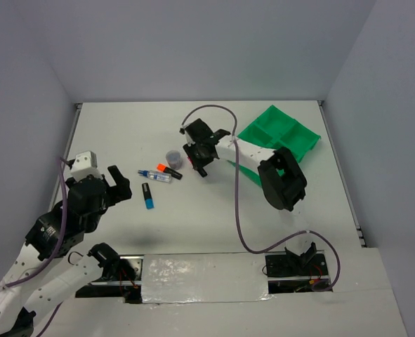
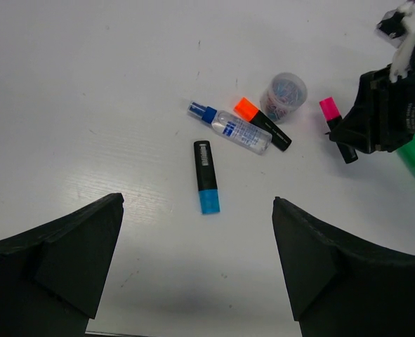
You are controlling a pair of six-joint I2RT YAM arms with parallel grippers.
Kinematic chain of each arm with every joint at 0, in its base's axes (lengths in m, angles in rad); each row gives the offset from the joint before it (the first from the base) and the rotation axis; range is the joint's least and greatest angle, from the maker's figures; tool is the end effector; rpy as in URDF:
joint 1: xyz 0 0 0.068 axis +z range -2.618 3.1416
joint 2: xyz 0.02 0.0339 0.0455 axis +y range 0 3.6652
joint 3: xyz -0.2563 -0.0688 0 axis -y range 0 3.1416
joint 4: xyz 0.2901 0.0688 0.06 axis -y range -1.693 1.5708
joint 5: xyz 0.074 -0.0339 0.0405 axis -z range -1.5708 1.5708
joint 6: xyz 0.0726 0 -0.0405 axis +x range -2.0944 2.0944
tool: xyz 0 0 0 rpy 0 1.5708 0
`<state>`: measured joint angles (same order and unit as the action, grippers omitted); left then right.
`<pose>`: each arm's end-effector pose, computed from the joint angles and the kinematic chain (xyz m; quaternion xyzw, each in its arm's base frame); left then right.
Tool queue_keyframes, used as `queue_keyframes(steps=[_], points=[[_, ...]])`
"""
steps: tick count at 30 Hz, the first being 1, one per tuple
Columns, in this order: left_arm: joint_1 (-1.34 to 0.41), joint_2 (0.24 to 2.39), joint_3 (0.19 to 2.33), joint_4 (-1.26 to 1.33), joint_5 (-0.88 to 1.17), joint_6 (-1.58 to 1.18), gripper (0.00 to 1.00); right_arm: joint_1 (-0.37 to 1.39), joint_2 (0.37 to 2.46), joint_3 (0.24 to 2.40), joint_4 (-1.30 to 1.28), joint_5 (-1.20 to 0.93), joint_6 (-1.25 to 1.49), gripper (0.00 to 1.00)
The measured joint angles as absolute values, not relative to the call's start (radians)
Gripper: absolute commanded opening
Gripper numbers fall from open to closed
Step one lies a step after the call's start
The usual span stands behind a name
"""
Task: Sort the stationery into containers
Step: Pick up the pen from the center of the board, then place the pen in the storage box.
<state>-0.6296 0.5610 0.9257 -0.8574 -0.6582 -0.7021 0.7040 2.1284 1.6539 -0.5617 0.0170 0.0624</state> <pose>0.1623 -0.0633 0.3472 -0.1952 0.8056 -0.0820 0.5533 0.3940 0.3329 0.1257 -0.3020 0.9160 0.0911 0.2480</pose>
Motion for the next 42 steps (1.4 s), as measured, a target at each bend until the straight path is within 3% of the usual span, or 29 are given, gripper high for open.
queue_keyframes(steps=[6, 10, 15, 22, 28, 31, 32, 34, 35, 37, 38, 42], points=[[-0.630, 0.524, 0.920, -0.844, -0.646, -0.686, 0.99, 0.629, 1.881, 1.639, -0.501, 0.017, 0.111, 0.00], [-0.630, 0.517, 0.920, -0.839, -0.638, -0.682, 0.99, 0.439, 1.758, 1.666, -0.473, 0.155, 0.224, 0.00], [-0.630, 0.515, 0.913, -0.830, -0.624, -0.679, 0.99, 0.237, 1.746, 1.597, -0.450, 0.313, 0.364, 0.00], [-0.630, 0.513, 0.910, -0.828, -0.619, -0.679, 0.99, 0.265, 1.809, 1.497, -0.461, 0.329, 0.450, 0.01], [-0.630, 0.511, 0.910, -0.826, -0.615, -0.678, 0.99, 0.274, 1.808, 1.394, -0.432, 0.307, 0.490, 0.12], [-0.630, 0.510, 0.910, -0.824, -0.614, -0.677, 0.99, 0.274, 1.809, 1.381, -0.430, 0.297, 0.499, 0.41], [-0.630, 0.510, 0.910, -0.823, -0.613, -0.676, 0.99, 0.274, 1.809, 1.381, -0.424, 0.293, 0.503, 0.57], [-0.630, 0.508, 0.910, -0.821, -0.609, -0.673, 0.99, 0.274, 1.809, 1.381, -0.410, 0.286, 0.503, 0.65], [-0.630, 0.506, 0.910, -0.820, -0.606, -0.667, 0.99, 0.274, 1.809, 1.380, -0.402, 0.281, 0.506, 0.74], [-0.630, 0.506, 0.910, -0.816, -0.603, -0.658, 0.99, 0.278, 1.802, 1.368, -0.385, 0.273, 0.503, 0.77], [-0.630, 0.506, 0.910, -0.813, -0.600, -0.657, 0.99, 0.280, 1.794, 1.361, -0.381, 0.270, 0.501, 0.99], [-0.630, 0.506, 0.910, -0.807, -0.597, -0.655, 0.99, 0.302, 1.747, 1.356, -0.381, 0.276, 0.480, 0.99]])
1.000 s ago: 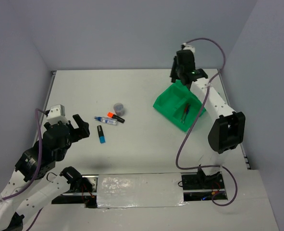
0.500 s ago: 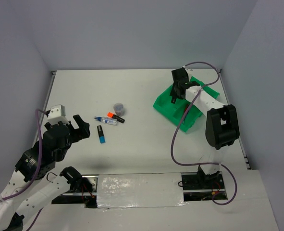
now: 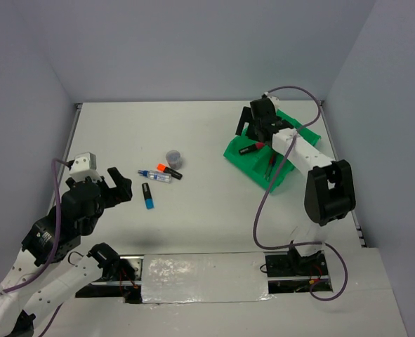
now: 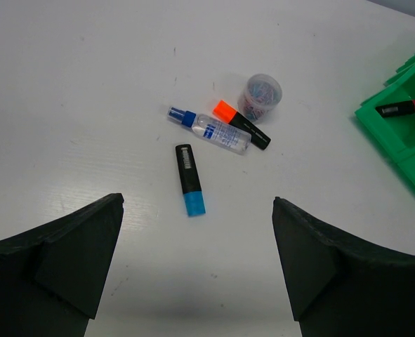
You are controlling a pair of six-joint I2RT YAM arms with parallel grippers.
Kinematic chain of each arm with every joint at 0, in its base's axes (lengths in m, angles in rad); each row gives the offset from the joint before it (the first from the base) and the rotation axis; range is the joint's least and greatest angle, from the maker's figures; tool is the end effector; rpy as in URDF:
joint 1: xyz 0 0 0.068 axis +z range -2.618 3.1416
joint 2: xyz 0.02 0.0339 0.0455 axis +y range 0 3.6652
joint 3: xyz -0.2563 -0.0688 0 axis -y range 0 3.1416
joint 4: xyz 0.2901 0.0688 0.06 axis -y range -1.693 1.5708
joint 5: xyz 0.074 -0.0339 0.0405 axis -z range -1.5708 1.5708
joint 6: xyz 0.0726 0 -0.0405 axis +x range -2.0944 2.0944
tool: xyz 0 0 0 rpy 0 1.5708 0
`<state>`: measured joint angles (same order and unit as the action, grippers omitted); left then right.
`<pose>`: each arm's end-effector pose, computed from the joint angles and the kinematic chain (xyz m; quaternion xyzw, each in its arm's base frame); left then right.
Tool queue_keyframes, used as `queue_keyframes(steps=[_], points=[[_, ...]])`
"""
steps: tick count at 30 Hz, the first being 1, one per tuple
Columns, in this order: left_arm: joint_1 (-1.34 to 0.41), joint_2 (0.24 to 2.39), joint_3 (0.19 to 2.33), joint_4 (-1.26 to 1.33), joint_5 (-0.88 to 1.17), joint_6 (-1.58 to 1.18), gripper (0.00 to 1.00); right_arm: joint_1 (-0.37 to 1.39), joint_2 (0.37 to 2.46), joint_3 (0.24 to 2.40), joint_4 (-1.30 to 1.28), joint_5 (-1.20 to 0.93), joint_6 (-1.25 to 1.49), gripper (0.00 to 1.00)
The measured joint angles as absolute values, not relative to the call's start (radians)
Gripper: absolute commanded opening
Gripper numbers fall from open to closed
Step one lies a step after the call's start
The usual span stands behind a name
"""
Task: Sort the stationery into containers
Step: Place the pen in the storage box, then pick up the pen from the center of the board.
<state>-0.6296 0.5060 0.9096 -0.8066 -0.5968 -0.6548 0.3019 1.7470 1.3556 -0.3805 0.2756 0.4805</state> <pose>0.1553 -0.0626 0.3543 -0.1721 0.7953 -0.1192 0.5689 0.4442 0.1176 0.2103 0.1346 0.9041 0.0299 0.4044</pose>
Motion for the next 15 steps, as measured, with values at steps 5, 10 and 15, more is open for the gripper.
queue_keyframes(steps=[5, 10, 15], points=[[-0.630, 0.506, 0.910, -0.816, -0.617, -0.665, 0.99, 0.410, 1.634, 1.301, -0.261, 0.119, 0.347, 0.97], [-0.622, 0.504, 0.910, -0.884, -0.713, -0.739, 0.99, 0.725, 1.745, 1.440, -0.265, 0.072, 0.174, 0.82], [-0.618, 0.475, 0.910, -0.901, -0.739, -0.765, 0.99, 0.891, 1.949, 1.536, -0.282, 0.085, 0.076, 0.54]])
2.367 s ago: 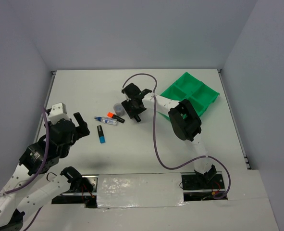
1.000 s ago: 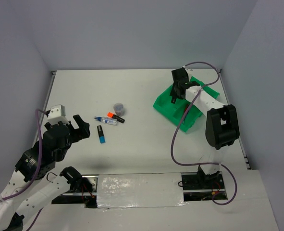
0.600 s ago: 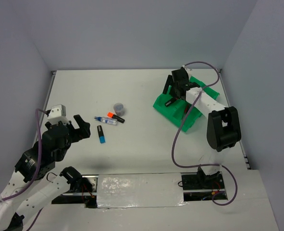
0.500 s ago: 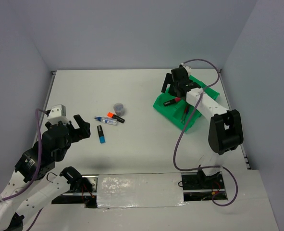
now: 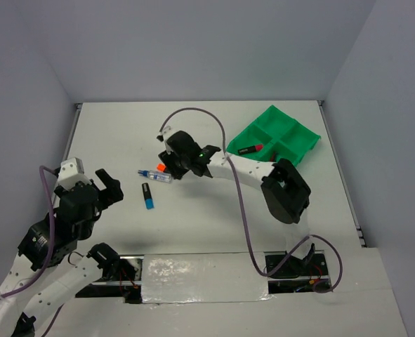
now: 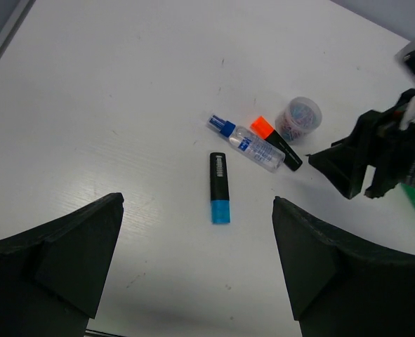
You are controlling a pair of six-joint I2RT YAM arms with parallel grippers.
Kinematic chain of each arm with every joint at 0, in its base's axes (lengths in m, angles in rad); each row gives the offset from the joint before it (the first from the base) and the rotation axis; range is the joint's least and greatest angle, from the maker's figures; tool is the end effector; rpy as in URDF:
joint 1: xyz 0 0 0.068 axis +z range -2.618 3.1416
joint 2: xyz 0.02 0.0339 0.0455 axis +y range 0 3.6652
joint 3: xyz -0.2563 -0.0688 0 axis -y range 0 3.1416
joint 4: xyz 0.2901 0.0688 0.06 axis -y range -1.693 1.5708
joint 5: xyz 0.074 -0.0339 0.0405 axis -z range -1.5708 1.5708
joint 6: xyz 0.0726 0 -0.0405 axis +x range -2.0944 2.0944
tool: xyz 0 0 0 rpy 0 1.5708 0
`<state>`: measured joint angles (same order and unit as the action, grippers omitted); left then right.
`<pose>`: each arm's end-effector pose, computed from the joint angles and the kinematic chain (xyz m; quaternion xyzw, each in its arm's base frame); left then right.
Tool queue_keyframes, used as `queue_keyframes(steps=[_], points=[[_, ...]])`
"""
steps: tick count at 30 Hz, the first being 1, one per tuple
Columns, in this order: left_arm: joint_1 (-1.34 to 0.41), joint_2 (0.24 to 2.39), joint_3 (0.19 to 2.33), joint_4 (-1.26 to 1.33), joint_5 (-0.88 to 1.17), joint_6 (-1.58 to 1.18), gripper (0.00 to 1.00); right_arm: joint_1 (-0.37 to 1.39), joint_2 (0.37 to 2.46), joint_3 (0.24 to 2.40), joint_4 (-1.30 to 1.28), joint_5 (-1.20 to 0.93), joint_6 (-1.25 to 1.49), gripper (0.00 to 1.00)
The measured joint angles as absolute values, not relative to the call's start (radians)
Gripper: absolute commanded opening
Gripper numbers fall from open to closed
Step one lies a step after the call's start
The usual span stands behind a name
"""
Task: Sort the stationery into containers
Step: Pick up the pen from the center of the board.
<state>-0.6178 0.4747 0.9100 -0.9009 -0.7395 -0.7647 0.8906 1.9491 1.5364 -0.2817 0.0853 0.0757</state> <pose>0.1456 -0.0434 0.3501 -0.2474 0.7776 -0.0750 0.5732 0.3299 0.3980 0.1966 -0.3419 0.8378 0.1628 0.3933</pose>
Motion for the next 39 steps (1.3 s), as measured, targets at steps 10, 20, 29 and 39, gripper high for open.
queue_keyframes(steps=[10, 20, 29, 39], points=[[-0.617, 0.472, 0.910, -0.894, -0.726, -0.758, 0.99, 0.857, 2.130, 1.600, -0.353, 0.119, 0.003, 0.47], [-0.617, 0.472, 0.910, -0.871, -0.701, -0.733, 0.99, 0.862, 2.161, 1.637, -0.358, 0.092, -0.055, 0.46], [-0.617, 0.472, 0.910, -0.860, -0.690, -0.731, 0.99, 0.862, 2.223, 1.690, -0.364, 0.059, -0.076, 0.46], [-0.617, 0.461, 0.910, -0.859, -0.681, -0.728, 0.99, 0.868, 2.235, 1.693, -0.367, 0.045, -0.091, 0.15]])
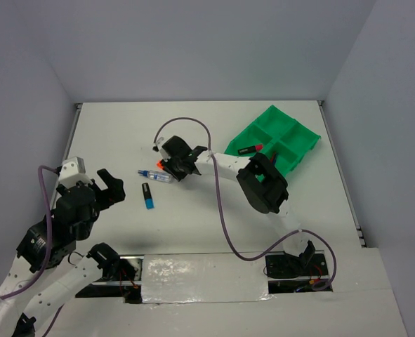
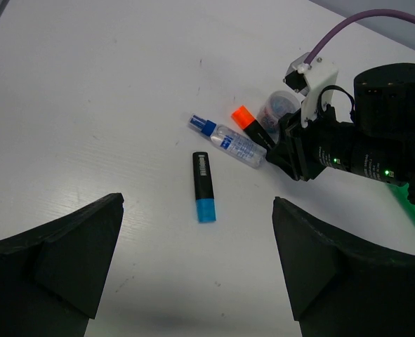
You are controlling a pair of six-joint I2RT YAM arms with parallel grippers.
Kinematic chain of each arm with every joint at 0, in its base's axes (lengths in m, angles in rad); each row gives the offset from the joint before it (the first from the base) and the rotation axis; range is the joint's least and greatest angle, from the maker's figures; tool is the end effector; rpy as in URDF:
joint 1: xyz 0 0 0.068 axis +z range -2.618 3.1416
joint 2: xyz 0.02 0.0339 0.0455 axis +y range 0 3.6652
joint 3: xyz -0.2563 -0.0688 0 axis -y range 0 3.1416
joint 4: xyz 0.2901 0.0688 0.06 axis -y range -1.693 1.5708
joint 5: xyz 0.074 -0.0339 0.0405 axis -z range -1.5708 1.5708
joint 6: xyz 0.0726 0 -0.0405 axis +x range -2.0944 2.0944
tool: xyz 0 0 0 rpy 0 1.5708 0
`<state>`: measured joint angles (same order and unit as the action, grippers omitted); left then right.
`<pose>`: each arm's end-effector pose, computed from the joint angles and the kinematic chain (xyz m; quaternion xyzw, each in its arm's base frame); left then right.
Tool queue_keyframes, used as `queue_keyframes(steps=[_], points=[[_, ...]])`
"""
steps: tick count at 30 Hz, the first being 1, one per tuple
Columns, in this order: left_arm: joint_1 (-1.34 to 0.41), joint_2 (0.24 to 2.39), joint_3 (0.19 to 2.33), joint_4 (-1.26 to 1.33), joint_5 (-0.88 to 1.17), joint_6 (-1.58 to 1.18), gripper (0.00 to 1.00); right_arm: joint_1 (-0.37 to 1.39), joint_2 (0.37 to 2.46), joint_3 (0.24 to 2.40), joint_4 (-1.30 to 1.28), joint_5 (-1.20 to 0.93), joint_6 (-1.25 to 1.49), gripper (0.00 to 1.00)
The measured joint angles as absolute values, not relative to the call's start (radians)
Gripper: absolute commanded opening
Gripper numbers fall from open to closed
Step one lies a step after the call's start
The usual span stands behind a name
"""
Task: Sort the stationery into containers
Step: Pick up the pen from the center of the board, then place the pen in the storage box.
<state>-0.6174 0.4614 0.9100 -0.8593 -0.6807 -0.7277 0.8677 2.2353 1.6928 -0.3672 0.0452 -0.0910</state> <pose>0.1450 -0.0469 0.3554 -0.2261 0.7772 -0.1034 0.5781 0.3565 0.4155 0.1012 -0.4296 0.8424 0.1031 0.3084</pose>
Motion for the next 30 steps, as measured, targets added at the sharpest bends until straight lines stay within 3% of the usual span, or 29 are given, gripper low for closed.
queue_keyframes(steps=[1, 3, 20, 26, 30], points=[[-0.617, 0.459, 0.910, -0.859, -0.681, -0.727, 0.99, 0.868, 2.231, 1.686, -0.359, 0.046, -0.091, 0.08], [-0.617, 0.456, 0.910, -0.859, -0.680, -0.722, 0.99, 0.870, 2.216, 1.657, -0.336, 0.045, -0.090, 0.07], [-0.617, 0.441, 0.910, -0.852, -0.675, -0.710, 0.99, 0.880, 1.921, 1.497, -0.324, 0.023, -0.053, 0.07], [-0.617, 0.440, 0.910, -0.852, -0.675, -0.710, 0.99, 0.847, 1.802, 1.497, -0.335, 0.134, 0.039, 0.07], [-0.617, 0.440, 0.910, -0.852, -0.675, -0.710, 0.99, 0.728, 1.785, 1.481, -0.366, 0.283, 0.205, 0.11]])
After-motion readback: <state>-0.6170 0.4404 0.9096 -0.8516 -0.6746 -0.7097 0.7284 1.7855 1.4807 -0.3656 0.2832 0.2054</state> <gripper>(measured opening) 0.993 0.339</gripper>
